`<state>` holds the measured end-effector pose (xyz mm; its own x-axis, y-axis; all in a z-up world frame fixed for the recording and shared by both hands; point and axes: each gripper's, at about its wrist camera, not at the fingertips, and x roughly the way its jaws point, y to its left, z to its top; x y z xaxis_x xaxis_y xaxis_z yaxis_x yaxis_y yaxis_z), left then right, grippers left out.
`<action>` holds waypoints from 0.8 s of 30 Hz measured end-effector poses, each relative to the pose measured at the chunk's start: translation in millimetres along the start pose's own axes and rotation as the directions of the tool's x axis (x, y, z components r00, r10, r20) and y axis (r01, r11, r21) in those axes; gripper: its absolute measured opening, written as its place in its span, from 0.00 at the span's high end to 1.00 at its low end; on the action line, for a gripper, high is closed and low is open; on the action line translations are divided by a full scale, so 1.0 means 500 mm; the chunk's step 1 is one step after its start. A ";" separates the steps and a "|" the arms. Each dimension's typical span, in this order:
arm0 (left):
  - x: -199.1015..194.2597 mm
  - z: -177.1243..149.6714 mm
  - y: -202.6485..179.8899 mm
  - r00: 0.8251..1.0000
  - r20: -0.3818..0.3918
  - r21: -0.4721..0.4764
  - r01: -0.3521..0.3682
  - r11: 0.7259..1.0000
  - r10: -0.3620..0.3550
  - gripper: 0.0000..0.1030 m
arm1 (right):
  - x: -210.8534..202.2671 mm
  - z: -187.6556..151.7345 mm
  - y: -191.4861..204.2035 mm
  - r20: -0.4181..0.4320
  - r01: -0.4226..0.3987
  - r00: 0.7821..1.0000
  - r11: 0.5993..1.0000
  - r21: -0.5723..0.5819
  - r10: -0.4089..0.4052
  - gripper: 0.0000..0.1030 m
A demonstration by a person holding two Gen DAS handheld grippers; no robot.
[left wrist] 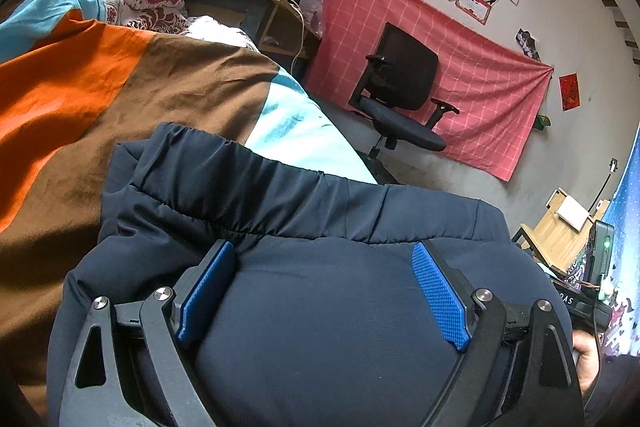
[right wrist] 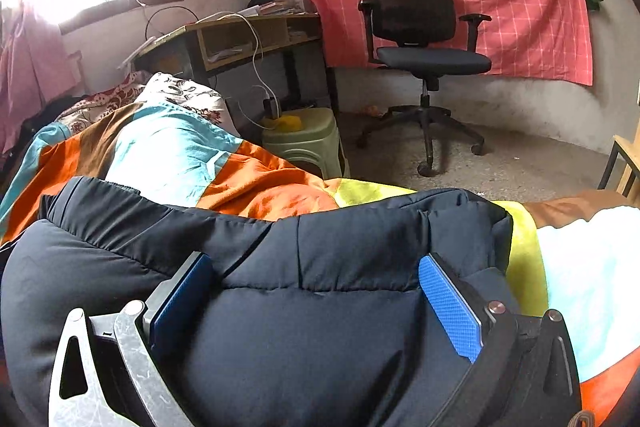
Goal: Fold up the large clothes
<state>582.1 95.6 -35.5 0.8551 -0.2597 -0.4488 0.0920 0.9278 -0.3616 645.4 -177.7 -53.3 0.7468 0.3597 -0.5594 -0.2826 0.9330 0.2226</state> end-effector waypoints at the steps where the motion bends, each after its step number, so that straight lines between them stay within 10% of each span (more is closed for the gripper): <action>1: 0.002 0.001 0.000 1.000 0.000 0.000 0.000 1.000 0.000 0.16 | 0.000 0.000 0.000 0.000 0.000 1.000 1.000 0.000 0.000 0.00; 24: -0.066 -0.030 -0.008 1.000 -0.002 0.030 -0.001 1.000 0.001 0.15 | -0.040 -0.019 0.021 0.063 0.045 0.997 0.999 -0.021 -0.044 0.00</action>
<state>545.8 96.4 -31.2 0.8539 -0.2594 -0.4511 0.1064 0.9356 -0.3367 622.0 -175.1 -47.4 0.7947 0.3174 -0.5174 -0.2613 0.9483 0.1803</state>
